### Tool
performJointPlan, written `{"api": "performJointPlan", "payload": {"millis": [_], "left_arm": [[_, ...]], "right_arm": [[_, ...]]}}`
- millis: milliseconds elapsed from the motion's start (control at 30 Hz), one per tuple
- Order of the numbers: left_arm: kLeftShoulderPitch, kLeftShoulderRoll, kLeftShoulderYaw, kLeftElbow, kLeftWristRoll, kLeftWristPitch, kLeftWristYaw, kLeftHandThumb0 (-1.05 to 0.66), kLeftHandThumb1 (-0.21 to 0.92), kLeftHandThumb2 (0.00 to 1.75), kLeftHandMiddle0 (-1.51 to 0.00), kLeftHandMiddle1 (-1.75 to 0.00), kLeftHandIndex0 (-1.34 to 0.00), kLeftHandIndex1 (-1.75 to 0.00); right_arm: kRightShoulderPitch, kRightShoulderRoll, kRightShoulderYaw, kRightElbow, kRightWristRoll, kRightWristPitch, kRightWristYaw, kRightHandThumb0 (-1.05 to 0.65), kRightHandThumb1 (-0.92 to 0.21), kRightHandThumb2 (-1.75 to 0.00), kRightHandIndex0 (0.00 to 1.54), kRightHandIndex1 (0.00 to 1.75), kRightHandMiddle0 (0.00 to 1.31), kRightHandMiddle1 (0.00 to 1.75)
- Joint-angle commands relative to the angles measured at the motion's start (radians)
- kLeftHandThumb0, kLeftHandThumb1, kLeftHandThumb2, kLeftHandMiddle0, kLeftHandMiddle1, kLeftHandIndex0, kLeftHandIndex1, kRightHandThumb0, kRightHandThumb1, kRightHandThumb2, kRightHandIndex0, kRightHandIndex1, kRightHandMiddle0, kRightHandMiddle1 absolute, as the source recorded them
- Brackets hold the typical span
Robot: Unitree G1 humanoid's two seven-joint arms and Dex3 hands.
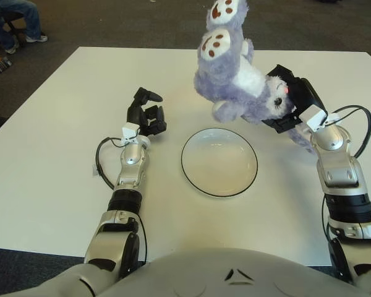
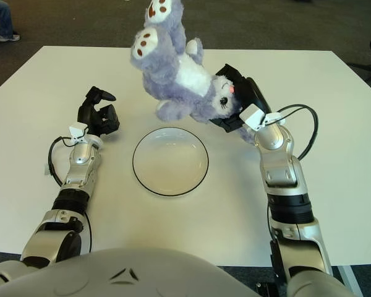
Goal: Put the doll into the plate.
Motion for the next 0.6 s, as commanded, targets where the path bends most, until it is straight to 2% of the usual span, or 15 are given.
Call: {"api": "performJointPlan", "payload": {"millis": [0, 200, 433, 500, 567], "left_arm": [[0.072, -0.012, 0.004, 0.081, 0.009, -0.012, 0.011, -0.42, 0.51, 1.07, -1.16, -1.75, -0.46, -1.75], [0.054, -0.010, 0.010, 0.118, 0.016, -0.030, 0.017, -0.42, 0.51, 1.07, -1.18, -1.75, -0.46, -1.75], [0.045, -0.006, 0.006, 0.134, 0.032, -0.029, 0.034, -0.42, 0.50, 1.08, -1.19, -1.75, -0.46, -1.75], [0.045, -0.004, 0.003, 0.134, 0.037, -0.025, 0.040, -0.42, 0.50, 1.08, -1.19, -1.75, -0.46, -1.75], [0.045, -0.002, 0.001, 0.134, 0.042, -0.022, 0.044, -0.42, 0.50, 1.08, -1.19, -1.75, -0.47, -1.75]], "right_arm": [[0.025, -0.012, 0.000, -0.052, -0.012, 0.013, 0.009, 0.54, -0.13, -1.54, 0.76, 1.75, 0.88, 1.75], [0.052, -0.018, 0.009, -0.076, -0.020, 0.004, 0.021, 0.54, -0.14, -1.53, 0.75, 1.75, 0.86, 1.75], [0.091, -0.026, 0.010, -0.114, -0.008, 0.004, 0.058, 0.50, -0.22, -1.43, 0.68, 1.75, 0.79, 1.75], [0.099, -0.030, 0.009, -0.124, -0.007, 0.006, 0.071, 0.26, -0.15, -1.48, 0.75, 1.66, 0.70, 1.75], [0.108, -0.035, 0.008, -0.137, -0.005, 0.010, 0.085, 0.13, -0.12, -1.50, 0.78, 1.61, 0.65, 1.75]]}}
